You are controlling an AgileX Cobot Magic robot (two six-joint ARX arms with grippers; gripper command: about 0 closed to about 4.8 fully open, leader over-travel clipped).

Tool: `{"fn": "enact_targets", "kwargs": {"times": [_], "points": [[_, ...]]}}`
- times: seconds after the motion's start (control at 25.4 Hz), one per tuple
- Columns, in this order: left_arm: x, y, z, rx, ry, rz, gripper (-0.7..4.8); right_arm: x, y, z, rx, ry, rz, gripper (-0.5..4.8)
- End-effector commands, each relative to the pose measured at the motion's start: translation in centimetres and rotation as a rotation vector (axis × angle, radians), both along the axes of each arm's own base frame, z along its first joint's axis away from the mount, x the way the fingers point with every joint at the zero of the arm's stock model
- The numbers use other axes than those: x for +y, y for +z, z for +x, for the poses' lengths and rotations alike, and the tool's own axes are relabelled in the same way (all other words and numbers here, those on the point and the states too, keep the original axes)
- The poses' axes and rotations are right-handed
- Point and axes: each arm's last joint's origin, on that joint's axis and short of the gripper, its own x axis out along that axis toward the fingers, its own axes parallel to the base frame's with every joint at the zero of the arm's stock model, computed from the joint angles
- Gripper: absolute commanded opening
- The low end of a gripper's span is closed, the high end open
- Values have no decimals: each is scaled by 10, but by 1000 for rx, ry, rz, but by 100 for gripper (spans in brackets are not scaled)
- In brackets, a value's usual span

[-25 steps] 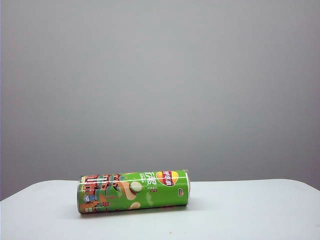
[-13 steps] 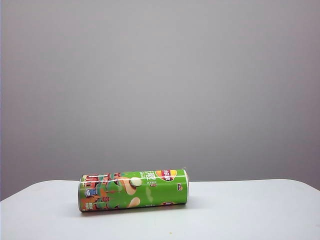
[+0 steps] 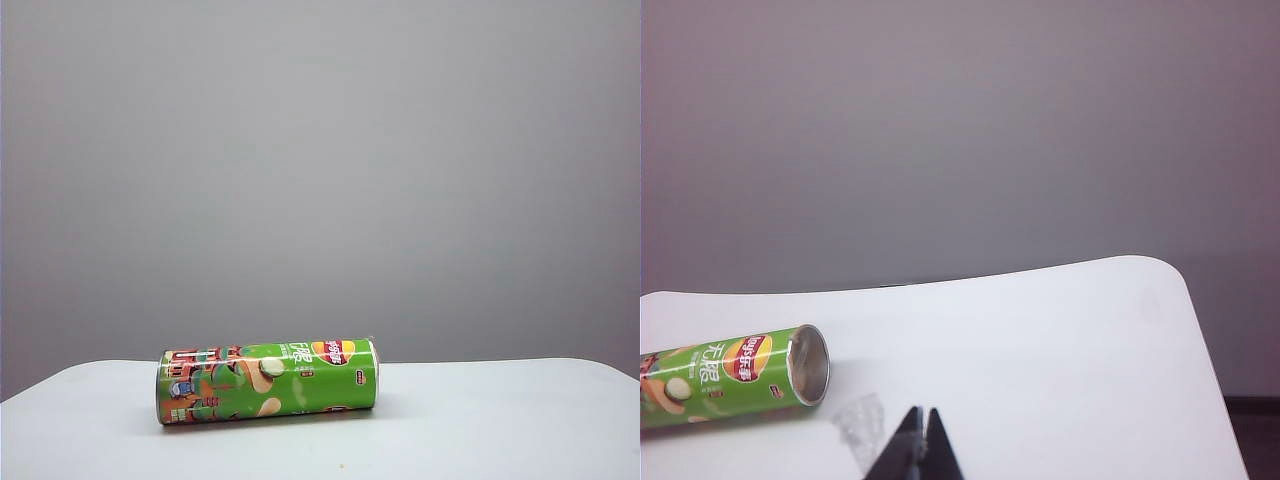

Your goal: Pick up the green tub of chips from the desk, push the transparent container that's holding the chips and has slipped out back in, and finally put the chips back on the desk.

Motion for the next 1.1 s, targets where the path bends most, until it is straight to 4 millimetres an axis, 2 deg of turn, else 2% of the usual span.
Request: {"fn": "enact_targets", "kwargs": {"times": [0.04,0.08,0.16,0.2,0.47,0.51,0.59,1.1], "points": [[0,-1,0,16,-6,3,300,0,-4,0,24,7,-5,-4],[-1,-2,-1,27,-25,-1,245,1,-4,0,26,19,-3,-1],[-2,-6,-1,70,-62,9,46,1,-6,0,44,21,4,-1],[-2,-8,-2,90,-69,22,-3,1,-7,0,61,21,1,-1],[-2,-7,-2,86,-73,15,1,0,-12,-1,113,16,-7,-1],[-2,-7,-2,87,-85,10,35,0,-12,-1,113,16,-7,-1],[-2,-7,-2,87,-87,4,59,0,-12,-1,112,13,-7,-1],[-2,-7,-2,85,-72,23,58,0,-12,-1,112,13,-7,-1]]}}
